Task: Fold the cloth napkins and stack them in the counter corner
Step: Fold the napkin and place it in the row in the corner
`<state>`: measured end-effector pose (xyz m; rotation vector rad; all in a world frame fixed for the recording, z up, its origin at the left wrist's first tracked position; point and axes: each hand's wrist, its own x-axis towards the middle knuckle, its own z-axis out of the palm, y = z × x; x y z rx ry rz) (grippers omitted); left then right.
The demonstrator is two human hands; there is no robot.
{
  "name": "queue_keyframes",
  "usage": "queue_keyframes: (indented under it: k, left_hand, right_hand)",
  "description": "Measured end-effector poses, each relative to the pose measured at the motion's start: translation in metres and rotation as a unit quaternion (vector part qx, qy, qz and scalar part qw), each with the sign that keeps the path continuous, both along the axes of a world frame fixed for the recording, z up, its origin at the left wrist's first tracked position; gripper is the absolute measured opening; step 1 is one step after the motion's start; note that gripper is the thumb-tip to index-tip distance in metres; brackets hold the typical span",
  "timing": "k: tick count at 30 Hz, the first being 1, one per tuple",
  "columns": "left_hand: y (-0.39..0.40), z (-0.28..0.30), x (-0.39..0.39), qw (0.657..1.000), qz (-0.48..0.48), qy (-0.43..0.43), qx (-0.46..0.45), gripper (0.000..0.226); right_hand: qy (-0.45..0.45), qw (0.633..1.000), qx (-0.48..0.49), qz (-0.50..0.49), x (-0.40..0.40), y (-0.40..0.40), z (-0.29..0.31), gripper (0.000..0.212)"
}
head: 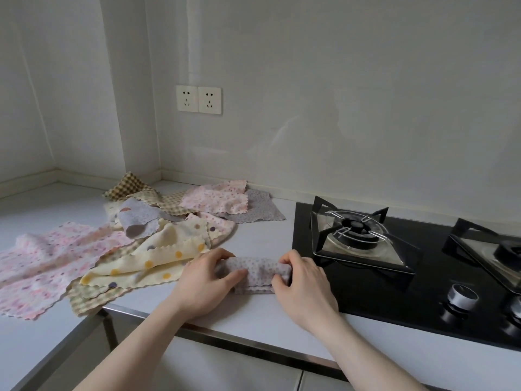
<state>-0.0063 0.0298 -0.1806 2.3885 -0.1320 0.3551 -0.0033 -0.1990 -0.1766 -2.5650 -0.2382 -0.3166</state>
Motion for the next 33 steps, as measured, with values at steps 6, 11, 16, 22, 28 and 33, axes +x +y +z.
queue_keyframes:
  k: [6,11,16,22,28,33]
  left_hand:
    - [0.0,-0.005,0.002,0.994,-0.022,0.015,-0.106,0.026]
    - [-0.004,-0.002,0.003,0.997,-0.005,0.013,-0.079,0.034]
    - [-0.008,0.021,0.008,0.992,0.002,0.093,-0.089,0.024]
    - [-0.03,0.089,-0.029,0.961,0.069,0.186,-0.195,0.018]
    - [-0.053,0.215,-0.057,0.957,-0.04,0.204,-0.202,0.024]
    - [-0.085,0.273,-0.045,0.961,-0.134,0.192,-0.145,0.022]
  right_hand:
    - [-0.004,0.998,0.054,0.022,0.006,-0.005,-0.01,0.023]
    - [0.028,0.997,0.071,0.008,0.007,-0.003,-0.006,0.03]
    - [0.145,0.983,0.106,-0.02,0.009,-0.004,0.017,0.03]
    - [0.276,0.946,0.171,0.002,-0.008,-0.005,0.108,0.018]
    - [0.26,0.922,0.283,-0.054,-0.068,-0.037,0.22,0.007]
    - [0.212,0.923,0.304,-0.102,-0.102,-0.08,0.276,0.01]
